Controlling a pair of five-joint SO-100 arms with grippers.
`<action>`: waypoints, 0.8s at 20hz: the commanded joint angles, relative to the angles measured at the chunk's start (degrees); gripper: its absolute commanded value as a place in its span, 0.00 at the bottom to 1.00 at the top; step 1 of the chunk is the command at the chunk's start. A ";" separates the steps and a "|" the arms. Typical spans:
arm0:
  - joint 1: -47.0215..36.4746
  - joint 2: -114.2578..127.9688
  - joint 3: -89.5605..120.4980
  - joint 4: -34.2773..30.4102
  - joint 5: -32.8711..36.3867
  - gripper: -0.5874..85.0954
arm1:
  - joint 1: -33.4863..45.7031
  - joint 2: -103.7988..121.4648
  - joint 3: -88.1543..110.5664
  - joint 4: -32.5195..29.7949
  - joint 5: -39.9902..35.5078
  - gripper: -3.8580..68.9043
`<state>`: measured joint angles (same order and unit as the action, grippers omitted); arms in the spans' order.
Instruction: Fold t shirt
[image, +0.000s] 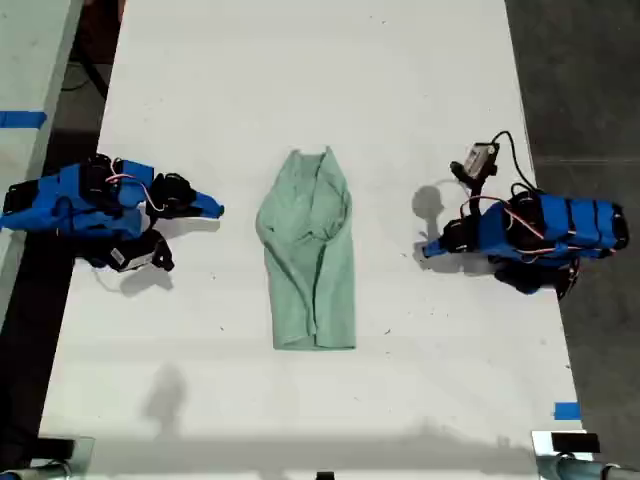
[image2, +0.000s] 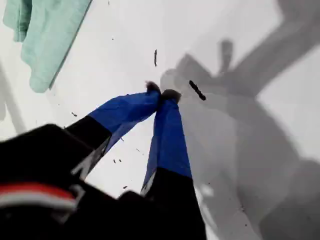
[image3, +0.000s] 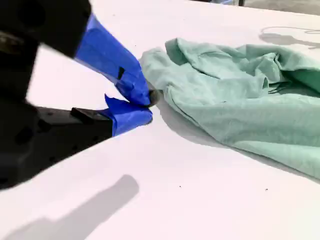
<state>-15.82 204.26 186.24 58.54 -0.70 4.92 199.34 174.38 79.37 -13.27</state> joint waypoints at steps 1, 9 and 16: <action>0.62 0.44 2.46 0.09 0.18 0.00 | -0.18 0.53 3.25 -1.41 -0.26 0.08; 0.79 0.44 2.46 0.09 0.18 0.00 | -0.26 0.53 3.25 -1.41 -0.18 0.08; 1.05 0.44 2.46 0.09 -0.26 0.00 | -0.18 0.53 3.25 -1.41 -0.35 0.08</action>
<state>-15.38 204.26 186.24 58.54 -0.62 4.92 199.34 174.38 79.37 -13.27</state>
